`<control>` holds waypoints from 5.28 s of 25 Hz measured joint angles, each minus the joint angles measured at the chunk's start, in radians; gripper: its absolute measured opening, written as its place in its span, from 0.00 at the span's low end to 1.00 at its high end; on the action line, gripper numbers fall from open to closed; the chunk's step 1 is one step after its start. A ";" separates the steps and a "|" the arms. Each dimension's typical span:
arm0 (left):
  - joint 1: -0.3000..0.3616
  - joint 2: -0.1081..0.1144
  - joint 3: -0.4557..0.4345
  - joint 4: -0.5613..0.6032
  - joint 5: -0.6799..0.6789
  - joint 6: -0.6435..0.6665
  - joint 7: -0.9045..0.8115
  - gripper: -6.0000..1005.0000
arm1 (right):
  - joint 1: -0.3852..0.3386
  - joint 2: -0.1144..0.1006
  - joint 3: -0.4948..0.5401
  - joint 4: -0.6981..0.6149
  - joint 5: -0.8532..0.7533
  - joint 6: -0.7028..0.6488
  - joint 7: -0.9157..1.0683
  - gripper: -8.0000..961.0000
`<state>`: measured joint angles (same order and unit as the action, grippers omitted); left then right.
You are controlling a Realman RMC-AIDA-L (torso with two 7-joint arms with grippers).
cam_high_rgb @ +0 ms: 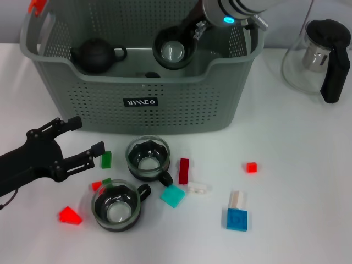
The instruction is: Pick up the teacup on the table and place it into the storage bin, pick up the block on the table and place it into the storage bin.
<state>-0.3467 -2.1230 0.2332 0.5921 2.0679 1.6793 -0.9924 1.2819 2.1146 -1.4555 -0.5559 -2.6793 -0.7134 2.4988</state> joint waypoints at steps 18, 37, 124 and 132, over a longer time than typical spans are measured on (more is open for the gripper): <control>-0.005 -0.002 0.000 -0.010 0.000 0.000 0.000 0.84 | -0.009 -0.003 -0.032 0.064 0.006 0.002 0.027 0.08; 0.023 0.004 0.031 0.017 0.055 0.242 0.060 0.84 | -0.210 -0.016 0.112 -0.602 0.015 -0.483 0.014 0.71; -0.416 -0.034 0.967 0.601 0.704 -0.114 -1.322 0.81 | -0.846 -0.022 0.466 0.069 0.992 -0.809 -1.359 0.74; -0.420 -0.037 0.971 0.590 0.706 -0.151 -1.236 0.79 | -0.846 -0.024 0.469 0.080 0.992 -0.809 -1.359 0.74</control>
<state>-0.7667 -2.1601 1.2038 1.1817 2.7738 1.5279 -2.2285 0.4355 2.0909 -0.9864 -0.4762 -1.6873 -1.5222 1.1397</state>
